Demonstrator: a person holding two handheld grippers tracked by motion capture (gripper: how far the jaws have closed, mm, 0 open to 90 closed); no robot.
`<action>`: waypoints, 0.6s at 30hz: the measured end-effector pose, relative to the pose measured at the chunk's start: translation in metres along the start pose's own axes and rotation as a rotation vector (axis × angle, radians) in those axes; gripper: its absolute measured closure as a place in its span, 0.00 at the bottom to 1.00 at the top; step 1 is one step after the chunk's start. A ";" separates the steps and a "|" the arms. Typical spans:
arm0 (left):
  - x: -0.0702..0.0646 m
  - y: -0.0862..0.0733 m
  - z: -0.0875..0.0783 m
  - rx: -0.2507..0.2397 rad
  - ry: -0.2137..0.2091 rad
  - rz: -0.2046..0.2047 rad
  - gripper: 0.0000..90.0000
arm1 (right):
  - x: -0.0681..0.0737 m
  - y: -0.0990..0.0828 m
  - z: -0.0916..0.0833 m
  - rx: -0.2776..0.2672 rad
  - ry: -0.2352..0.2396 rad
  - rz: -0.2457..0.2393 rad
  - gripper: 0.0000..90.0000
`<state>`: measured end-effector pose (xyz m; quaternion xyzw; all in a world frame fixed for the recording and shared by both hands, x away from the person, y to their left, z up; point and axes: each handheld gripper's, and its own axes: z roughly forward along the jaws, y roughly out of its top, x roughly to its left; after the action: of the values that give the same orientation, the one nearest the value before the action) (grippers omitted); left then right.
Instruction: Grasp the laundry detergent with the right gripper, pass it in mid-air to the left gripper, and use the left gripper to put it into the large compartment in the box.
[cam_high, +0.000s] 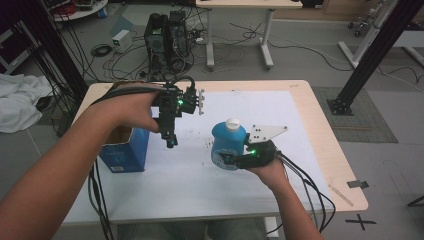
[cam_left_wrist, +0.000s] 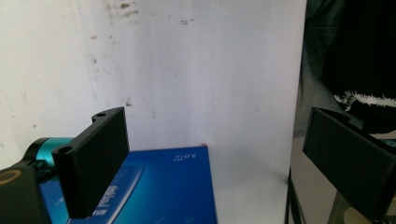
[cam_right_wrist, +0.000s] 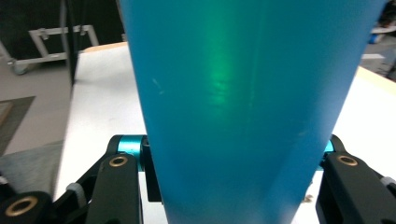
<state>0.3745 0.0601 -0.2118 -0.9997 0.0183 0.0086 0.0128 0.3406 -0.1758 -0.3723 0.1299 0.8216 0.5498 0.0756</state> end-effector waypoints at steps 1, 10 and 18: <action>-0.005 0.005 0.002 -0.003 -0.015 0.005 0.08 | 0.003 0.001 0.003 0.007 0.029 -0.009 0.51; -0.015 0.020 0.012 -0.001 -0.019 0.034 0.08 | 0.012 0.000 0.019 0.014 0.102 -0.038 0.51; -0.021 0.034 0.020 -0.024 -0.015 0.066 0.08 | 0.020 0.003 0.033 0.012 0.139 -0.061 0.51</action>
<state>0.3516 0.0270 -0.2328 -0.9985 0.0513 0.0166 0.0006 0.3306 -0.1396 -0.3820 0.0665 0.8318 0.5501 0.0343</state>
